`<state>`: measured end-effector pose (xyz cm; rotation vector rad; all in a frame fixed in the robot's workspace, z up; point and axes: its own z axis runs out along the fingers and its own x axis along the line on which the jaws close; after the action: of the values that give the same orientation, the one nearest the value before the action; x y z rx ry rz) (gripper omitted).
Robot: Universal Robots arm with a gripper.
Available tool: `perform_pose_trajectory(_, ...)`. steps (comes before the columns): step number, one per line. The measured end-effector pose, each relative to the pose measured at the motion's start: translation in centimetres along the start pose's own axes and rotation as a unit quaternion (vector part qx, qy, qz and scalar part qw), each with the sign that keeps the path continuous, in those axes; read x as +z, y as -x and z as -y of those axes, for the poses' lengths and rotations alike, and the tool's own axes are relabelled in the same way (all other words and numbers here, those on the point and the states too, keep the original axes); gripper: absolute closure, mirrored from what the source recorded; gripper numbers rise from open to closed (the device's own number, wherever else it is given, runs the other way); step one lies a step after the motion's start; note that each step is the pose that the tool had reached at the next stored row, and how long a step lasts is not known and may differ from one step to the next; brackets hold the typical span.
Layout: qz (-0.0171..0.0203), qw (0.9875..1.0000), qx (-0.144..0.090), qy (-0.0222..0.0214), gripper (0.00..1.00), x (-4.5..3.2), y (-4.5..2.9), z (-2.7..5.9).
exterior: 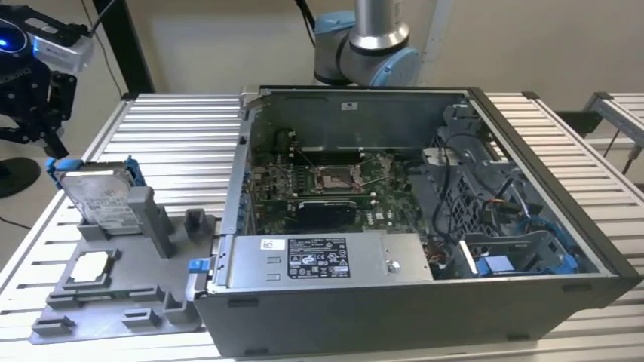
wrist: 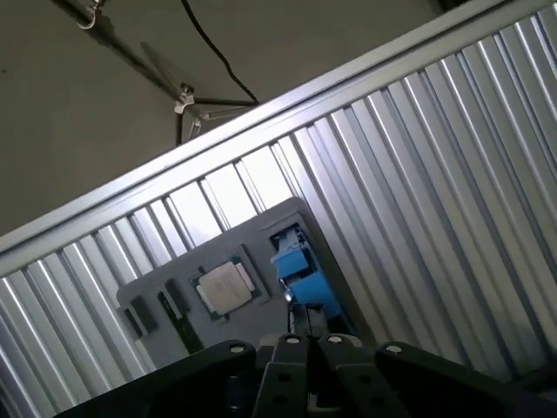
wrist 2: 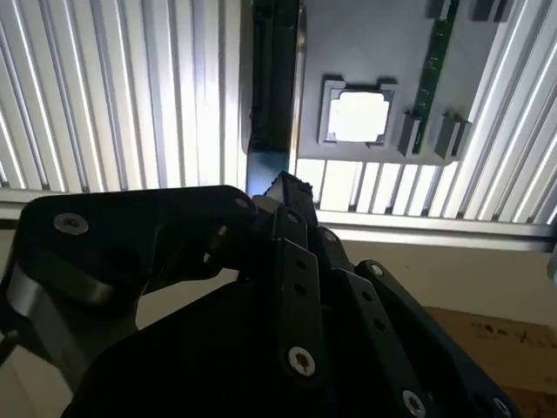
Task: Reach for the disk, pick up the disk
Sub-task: 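Reach for the disk, then pick up the disk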
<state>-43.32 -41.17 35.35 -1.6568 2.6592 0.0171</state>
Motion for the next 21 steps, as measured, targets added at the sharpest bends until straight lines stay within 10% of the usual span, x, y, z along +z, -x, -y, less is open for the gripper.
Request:
perform_pose_trajectory(6,-0.004,0.9987,-0.05,-0.0034,1.0,0.0,0.0,0.0)
perform_pose_trajectory(12,-0.0061,0.9945,-0.104,-0.0056,1.0,0.01,0.0,0.0)
perform_pose_trajectory(16,-0.0062,0.9902,-0.139,-0.0061,1.0,0.02,0.02,-0.01)
perform_pose_trajectory(21,-0.0061,0.9808,-0.195,-0.0057,1.0,0.05,0.21,-0.11)
